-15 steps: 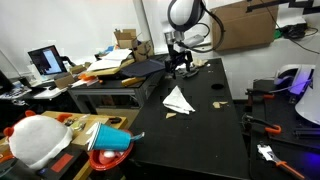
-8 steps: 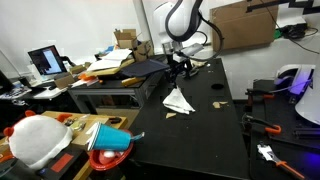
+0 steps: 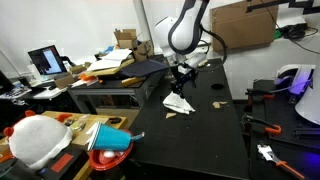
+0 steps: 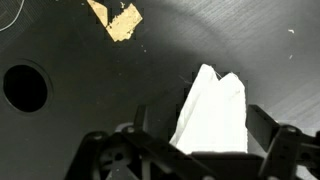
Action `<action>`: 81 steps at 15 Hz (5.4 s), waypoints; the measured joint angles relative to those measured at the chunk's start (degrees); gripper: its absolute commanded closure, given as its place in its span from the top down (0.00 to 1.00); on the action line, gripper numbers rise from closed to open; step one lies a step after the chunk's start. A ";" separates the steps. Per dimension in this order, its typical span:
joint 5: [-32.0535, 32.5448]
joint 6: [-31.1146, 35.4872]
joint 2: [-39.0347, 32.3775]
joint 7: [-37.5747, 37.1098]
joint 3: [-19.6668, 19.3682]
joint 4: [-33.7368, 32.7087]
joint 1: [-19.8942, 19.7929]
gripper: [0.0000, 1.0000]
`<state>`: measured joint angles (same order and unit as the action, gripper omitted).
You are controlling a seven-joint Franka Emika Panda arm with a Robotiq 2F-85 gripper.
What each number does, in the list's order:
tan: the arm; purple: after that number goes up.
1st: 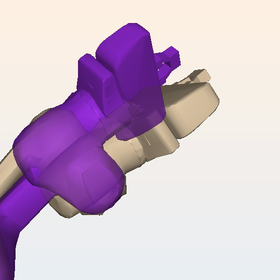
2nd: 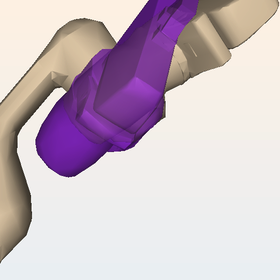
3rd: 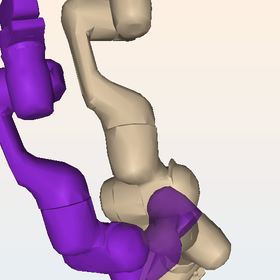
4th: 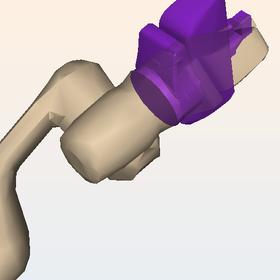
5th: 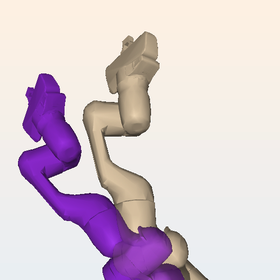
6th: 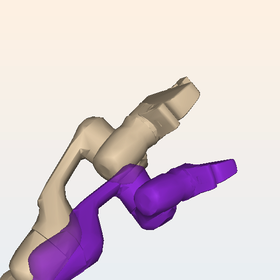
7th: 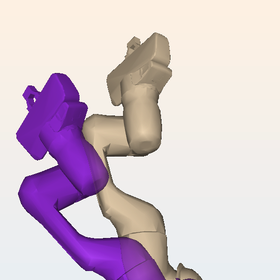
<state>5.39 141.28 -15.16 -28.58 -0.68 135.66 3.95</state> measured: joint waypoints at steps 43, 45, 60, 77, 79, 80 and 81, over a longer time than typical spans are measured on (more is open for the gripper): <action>4.44 5.81 -9.99 -0.53 -3.98 -1.50 6.31 0.58; 4.44 5.91 -10.55 -0.53 -4.18 -1.50 6.33 0.42; -1.81 5.82 -1.26 4.95 -2.62 1.11 4.97 0.01; -25.76 -14.84 20.89 17.95 4.80 -1.36 1.88 0.01; -25.76 -13.97 21.26 17.62 4.00 -2.01 0.86 0.01; -25.76 -13.25 21.73 17.16 3.61 -2.08 0.28 0.01; -25.76 -12.57 22.38 16.80 3.27 -2.09 -0.32 0.01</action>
<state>-20.36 128.71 7.22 -11.78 2.59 133.57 3.64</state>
